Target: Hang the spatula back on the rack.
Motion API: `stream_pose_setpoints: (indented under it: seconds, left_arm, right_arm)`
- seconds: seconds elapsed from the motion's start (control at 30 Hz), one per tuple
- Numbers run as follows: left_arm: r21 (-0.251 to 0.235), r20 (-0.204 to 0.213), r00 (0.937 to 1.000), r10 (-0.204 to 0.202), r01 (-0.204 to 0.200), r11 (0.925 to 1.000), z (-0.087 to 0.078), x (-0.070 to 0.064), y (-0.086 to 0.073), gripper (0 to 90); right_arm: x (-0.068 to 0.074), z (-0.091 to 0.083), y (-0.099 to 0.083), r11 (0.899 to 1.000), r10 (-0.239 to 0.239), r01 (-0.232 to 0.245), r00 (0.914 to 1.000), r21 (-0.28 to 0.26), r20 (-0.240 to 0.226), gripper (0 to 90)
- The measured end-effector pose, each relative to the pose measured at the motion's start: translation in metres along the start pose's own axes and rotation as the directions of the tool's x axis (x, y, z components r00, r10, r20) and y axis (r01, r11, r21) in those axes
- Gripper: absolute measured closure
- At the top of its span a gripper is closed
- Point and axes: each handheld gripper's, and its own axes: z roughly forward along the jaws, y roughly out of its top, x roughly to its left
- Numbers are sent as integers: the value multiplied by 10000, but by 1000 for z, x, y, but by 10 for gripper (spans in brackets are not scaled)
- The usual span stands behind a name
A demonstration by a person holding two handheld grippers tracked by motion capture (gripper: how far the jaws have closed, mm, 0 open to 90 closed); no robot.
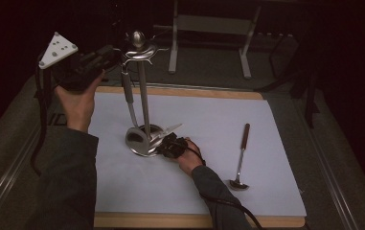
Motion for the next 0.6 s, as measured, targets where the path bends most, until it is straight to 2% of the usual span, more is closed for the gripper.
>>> stream_pose_setpoints:
  seconds: [0.13, 0.3, 0.47, 0.6]
  left_arm:
    - [143, -24, 10000, 54, -54, 9999, -1, -1, -1, 900]
    - [324, 174, 9997, 186, -191, 9993, -5, -3, -8, 890]
    - [796, 255, 9991, 345, -365, 9962, -11, -2, -15, 870]
    - [1273, 363, 9982, 486, -528, 9905, -16, -1, -22, 853]
  right_arm:
    - [0, 0, 0, 10000, 27, -27, 10000, 13, 2, 900]
    - [0, 0, -1, 10000, 70, -70, 10000, -26, -21, 900]
    - [0, 0, 0, 10000, 71, -71, 10000, -10, -37, 900]
    - [-1, 0, -1, 9999, 119, -119, 9999, -22, -49, 900]
